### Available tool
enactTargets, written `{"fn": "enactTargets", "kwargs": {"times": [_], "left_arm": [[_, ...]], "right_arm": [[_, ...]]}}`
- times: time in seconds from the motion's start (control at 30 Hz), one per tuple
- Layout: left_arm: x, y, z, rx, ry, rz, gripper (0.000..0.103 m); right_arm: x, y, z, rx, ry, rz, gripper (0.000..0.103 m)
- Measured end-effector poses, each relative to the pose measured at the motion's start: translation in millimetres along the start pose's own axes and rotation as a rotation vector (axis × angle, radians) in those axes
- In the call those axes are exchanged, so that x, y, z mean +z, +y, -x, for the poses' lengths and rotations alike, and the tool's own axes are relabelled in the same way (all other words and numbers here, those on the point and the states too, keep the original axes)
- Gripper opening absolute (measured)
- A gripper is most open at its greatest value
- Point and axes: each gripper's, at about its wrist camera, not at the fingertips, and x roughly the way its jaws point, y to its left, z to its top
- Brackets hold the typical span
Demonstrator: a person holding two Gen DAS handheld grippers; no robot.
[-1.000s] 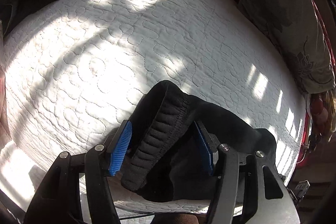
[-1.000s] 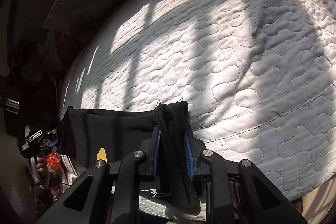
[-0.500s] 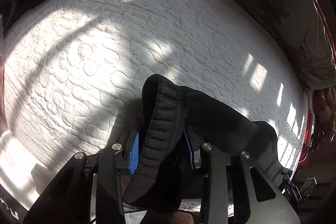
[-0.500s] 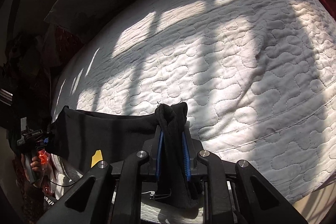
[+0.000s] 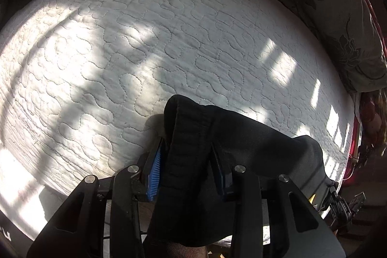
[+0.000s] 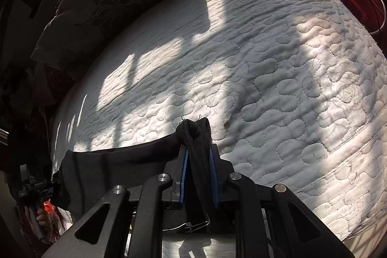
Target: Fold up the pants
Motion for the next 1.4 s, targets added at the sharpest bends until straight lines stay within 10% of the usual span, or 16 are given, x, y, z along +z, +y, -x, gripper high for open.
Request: {"fn": "enactTargets", "kwargs": {"times": [0.2, 0.33, 0.53, 0.7, 0.97, 1.4], "left_arm": [[-20, 29, 50, -0.075, -0.103, 0.074, 0.044], [-59, 5, 63, -0.192, -0.11, -0.057, 0.044], [-82, -29, 14, 0.099, -0.072, -0.24, 0.044], [-84, -38, 7, 0.187, -0.079, -0.231, 0.041], [-138, -128, 46, -0.059, -0.122, -0.27, 0.057], [-235, -290, -41, -0.279, 0.28, -0.175, 0.061]], "right_arm": [[-1, -13, 2, 0.034, 0.005, -0.058, 0.032], [-4, -16, 6, 0.034, 0.0, -0.066, 0.034], [-8, -20, 14, 0.034, 0.013, -0.082, 0.035], [-7, -22, 29, 0.03, -0.001, -0.061, 0.037], [0, -34, 50, 0.07, -0.012, -0.029, 0.05], [27, -22, 10, 0.178, 0.128, 0.063, 0.054]]}}
